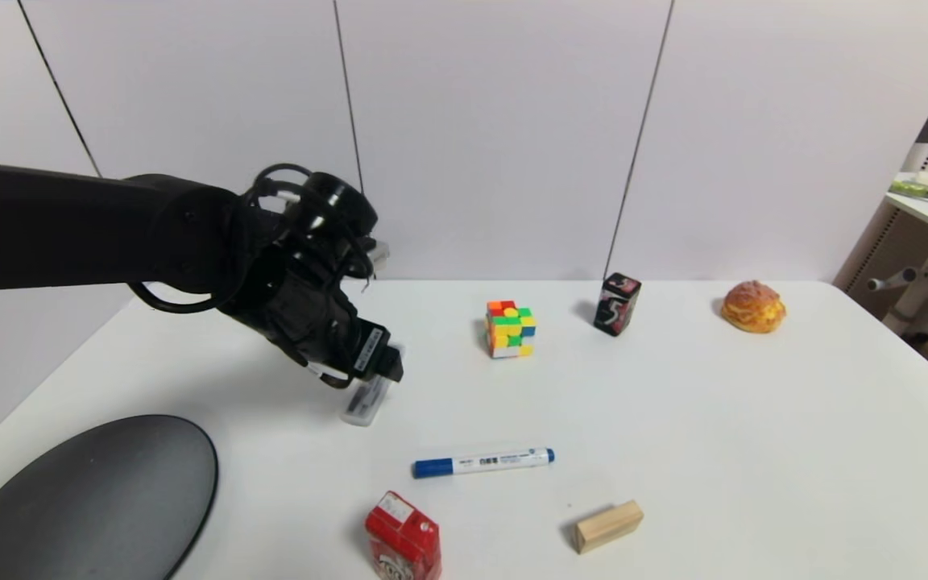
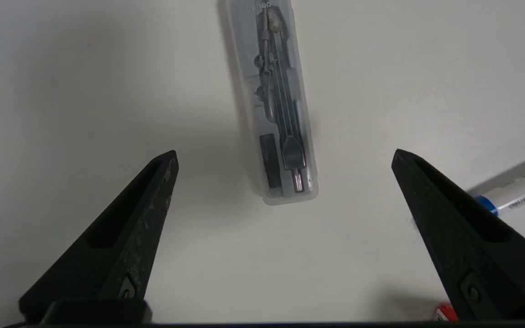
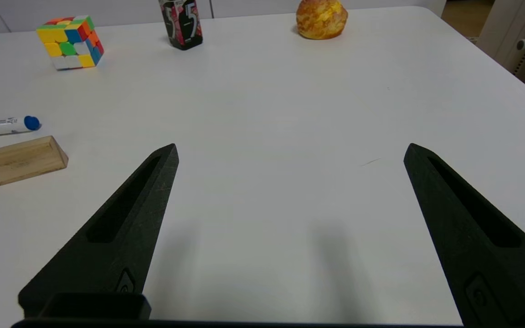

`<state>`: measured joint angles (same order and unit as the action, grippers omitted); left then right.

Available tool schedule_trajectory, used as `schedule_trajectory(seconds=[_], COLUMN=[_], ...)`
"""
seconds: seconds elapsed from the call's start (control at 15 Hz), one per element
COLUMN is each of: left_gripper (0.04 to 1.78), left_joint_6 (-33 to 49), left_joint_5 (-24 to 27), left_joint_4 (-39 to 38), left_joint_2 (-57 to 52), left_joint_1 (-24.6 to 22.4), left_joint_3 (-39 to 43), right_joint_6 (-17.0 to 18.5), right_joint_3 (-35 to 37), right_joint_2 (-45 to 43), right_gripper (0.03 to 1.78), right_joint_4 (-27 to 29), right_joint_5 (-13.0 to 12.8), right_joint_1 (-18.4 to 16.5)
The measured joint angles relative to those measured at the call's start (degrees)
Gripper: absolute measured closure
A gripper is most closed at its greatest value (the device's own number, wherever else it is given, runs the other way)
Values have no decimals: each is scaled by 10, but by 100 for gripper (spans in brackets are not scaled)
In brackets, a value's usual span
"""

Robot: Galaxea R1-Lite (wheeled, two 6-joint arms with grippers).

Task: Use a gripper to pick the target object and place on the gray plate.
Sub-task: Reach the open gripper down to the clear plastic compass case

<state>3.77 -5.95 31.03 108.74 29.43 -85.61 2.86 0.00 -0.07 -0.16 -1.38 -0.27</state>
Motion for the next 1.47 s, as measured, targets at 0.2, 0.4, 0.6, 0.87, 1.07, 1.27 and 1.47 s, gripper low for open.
schedule_trajectory(seconds=[0.2, 0.4, 0.6, 0.87, 1.07, 1.27, 1.47], left_gripper=[13, 13, 13, 13, 13, 47, 87], left_joint_6=[14, 21, 25, 43, 45, 47, 48], left_joint_5=[-2, -2, -4, -4, -4, -4, -2], left_joint_4=[-11, -42, -44, -44, -44, -43, -43], left_joint_2=[29, 54, 68, 82, 89, 93, 96], left_joint_1=[-1, -1, -3, -4, -6, -7, -7], left_joint_3=[-2, -2, -2, -10, -11, -11, -11], right_joint_6=[0, 0, 0, 0, 0, 0, 0], right_joint_3=[0, 0, 0, 0, 0, 0, 0], right_joint_2=[0, 0, 0, 0, 0, 0, 0], right_gripper=[10, 10, 10, 10, 10, 10, 10], right_joint_4=[0, 0, 0, 0, 0, 0, 0], right_joint_5=[0, 0, 0, 0, 0, 0, 0], right_joint_1=[0, 0, 0, 0, 0, 0, 0])
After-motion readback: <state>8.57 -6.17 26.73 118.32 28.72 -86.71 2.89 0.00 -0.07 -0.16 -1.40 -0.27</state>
